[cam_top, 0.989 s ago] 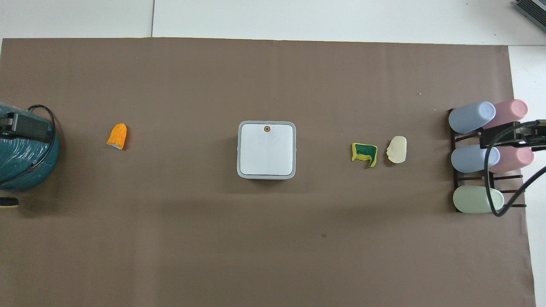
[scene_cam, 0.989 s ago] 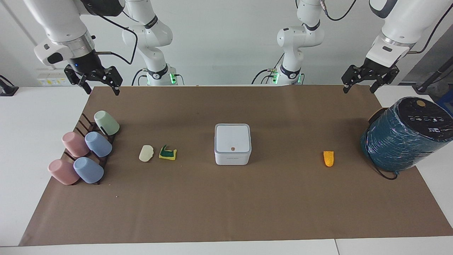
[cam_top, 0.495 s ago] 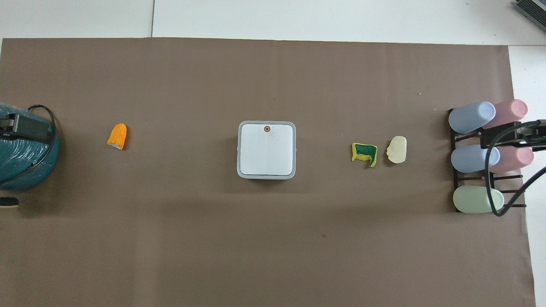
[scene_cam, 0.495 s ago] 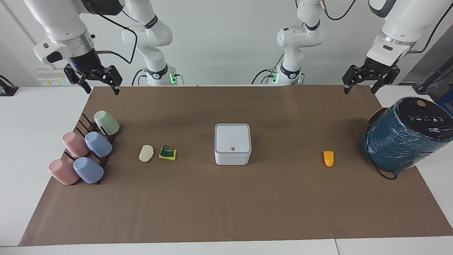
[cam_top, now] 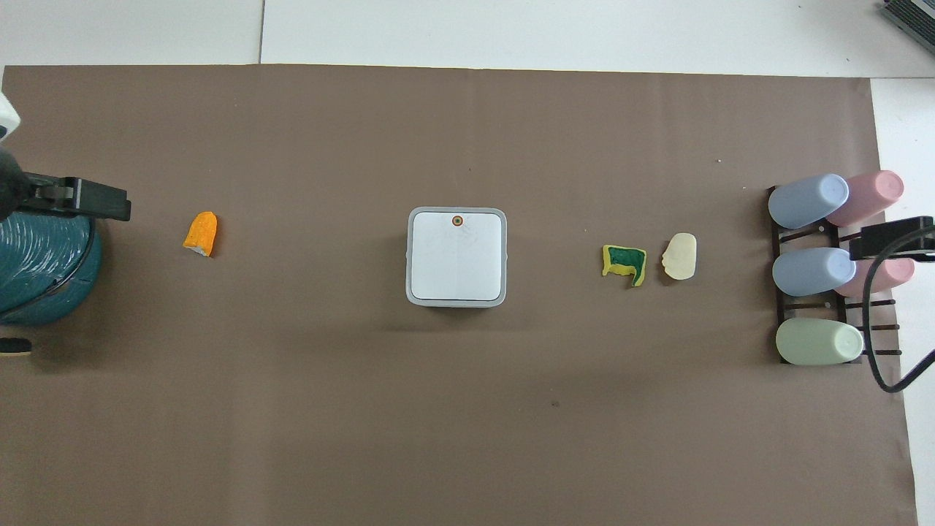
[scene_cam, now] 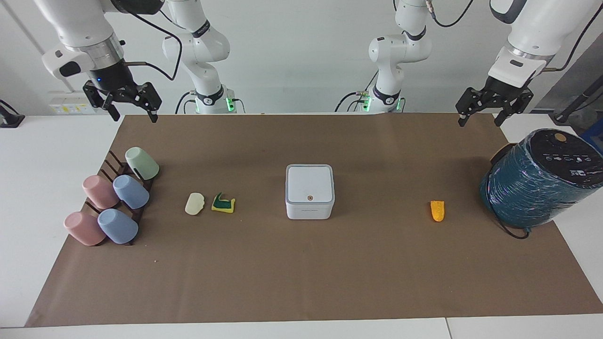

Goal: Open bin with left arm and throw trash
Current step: 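Reach the left gripper over the lid of the white container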

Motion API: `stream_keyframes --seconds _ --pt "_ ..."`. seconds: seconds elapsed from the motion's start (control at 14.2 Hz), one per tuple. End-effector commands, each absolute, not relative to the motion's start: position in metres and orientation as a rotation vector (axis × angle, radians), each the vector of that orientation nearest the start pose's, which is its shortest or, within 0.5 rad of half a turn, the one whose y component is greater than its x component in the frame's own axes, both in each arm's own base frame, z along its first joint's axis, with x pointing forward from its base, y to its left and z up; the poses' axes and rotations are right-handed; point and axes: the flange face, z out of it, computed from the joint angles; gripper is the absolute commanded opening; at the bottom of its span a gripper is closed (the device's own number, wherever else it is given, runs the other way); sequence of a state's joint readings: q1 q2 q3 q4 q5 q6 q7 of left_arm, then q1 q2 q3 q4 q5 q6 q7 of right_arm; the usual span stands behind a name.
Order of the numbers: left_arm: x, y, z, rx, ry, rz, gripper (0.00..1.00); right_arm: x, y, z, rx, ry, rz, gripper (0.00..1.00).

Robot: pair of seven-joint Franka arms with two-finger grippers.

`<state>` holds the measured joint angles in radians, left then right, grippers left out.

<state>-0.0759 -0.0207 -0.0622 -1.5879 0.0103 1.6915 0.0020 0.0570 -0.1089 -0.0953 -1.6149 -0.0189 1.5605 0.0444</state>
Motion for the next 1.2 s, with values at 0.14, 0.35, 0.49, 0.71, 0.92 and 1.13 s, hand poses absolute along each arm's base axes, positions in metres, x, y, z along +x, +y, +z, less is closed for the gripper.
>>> stream_keyframes --seconds 0.14,0.35,0.49,0.71,0.92,1.13 --pt "0.534 -0.154 0.625 -3.138 0.325 -0.298 1.00 0.524 -0.031 0.641 -3.147 0.169 -0.050 1.00" --pt "0.531 -0.205 0.608 -3.159 0.346 -0.387 1.00 0.531 -0.032 0.634 -3.168 0.167 -0.039 1.00" --pt "0.534 -0.237 0.592 -3.173 0.365 -0.434 1.00 0.531 -0.031 0.635 -3.168 0.165 -0.041 1.00" --pt "0.542 -0.274 0.558 -3.186 0.398 -0.448 0.99 0.531 -0.031 0.634 -3.166 0.106 -0.047 1.00" --pt "0.545 -0.310 0.523 -3.195 0.448 -0.458 0.60 0.526 -0.030 0.627 -3.163 0.107 -0.040 1.00" --pt "0.540 -0.333 0.499 -3.198 0.505 -0.498 0.00 0.531 -0.023 0.625 -3.151 0.102 -0.103 1.00"
